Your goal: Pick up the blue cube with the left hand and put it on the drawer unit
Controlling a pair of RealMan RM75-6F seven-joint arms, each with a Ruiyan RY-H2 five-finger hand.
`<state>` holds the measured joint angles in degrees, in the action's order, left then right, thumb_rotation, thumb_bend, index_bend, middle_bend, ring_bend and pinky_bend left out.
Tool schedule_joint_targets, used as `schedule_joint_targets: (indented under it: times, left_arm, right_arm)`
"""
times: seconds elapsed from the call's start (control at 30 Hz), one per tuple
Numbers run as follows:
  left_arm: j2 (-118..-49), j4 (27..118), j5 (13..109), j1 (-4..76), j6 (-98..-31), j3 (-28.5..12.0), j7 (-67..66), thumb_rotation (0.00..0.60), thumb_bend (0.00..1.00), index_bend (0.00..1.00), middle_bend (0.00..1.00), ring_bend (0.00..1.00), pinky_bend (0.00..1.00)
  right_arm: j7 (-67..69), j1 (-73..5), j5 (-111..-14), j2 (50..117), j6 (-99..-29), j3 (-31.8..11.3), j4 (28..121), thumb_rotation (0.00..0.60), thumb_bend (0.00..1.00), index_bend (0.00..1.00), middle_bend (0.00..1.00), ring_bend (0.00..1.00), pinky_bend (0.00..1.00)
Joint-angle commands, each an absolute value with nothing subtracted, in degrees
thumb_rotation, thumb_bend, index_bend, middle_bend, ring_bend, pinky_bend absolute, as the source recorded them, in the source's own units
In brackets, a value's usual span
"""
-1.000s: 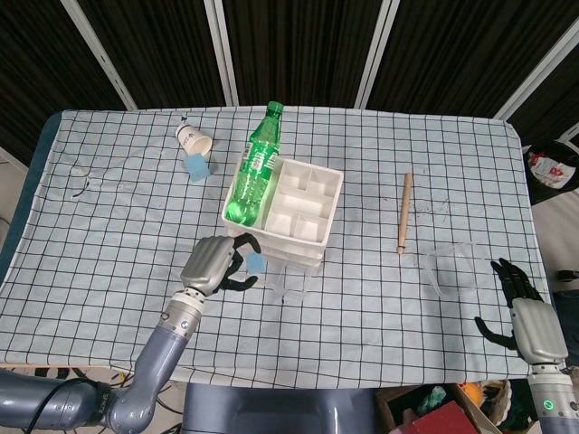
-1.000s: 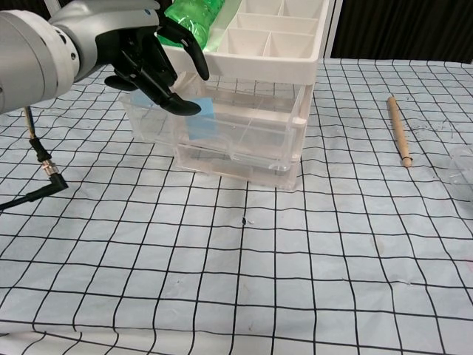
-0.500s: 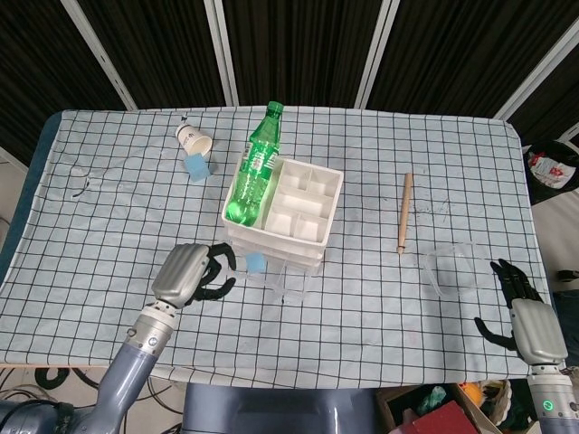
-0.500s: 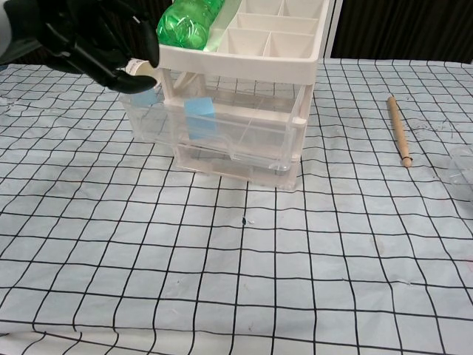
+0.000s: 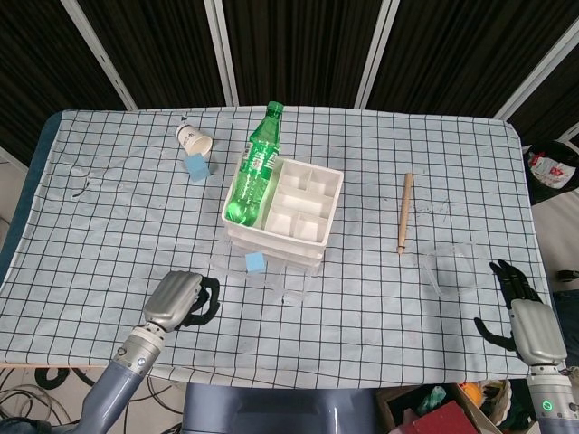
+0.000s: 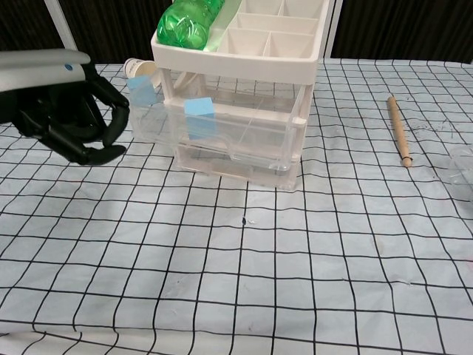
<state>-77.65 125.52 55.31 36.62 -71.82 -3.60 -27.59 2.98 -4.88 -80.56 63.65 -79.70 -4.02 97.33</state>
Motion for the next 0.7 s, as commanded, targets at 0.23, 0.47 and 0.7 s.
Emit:
schedule_joint_targets:
  times: [0.23,0.47,0.7]
  left_arm:
    - [-84.5,120.7,50.6,39.8,-68.4,-5.6,-29.6,0.6,0.43,0.7,1.0,1.0,0.97]
    - [-89.5,117.5,47.7,42.8,-66.7,-7.8,-31.5,0.6,0.43,0.7,1.0,1.0,0.97]
    - [-92.5,113.9,42.8,45.5,-65.5,-9.6,-33.6,0.6,0.43,0.69,1.0,0.99,0.97]
  right_arm:
    - [3.2,-4.9,-80.3,63.6,-79.5,-4.1,97.4,0.6,0.26,0.0,0.0,0.01,0.19]
    - [3.4,-5.0,-80.4,63.6,-79.4,-4.1,97.4,0.6,0.26,0.0,0.0,0.01,0.19]
    - [3.7,-5.0,-80.3,63.5,-79.3,-4.1,97.4,0.6,0.26,0.0,0.0,0.01,0.19]
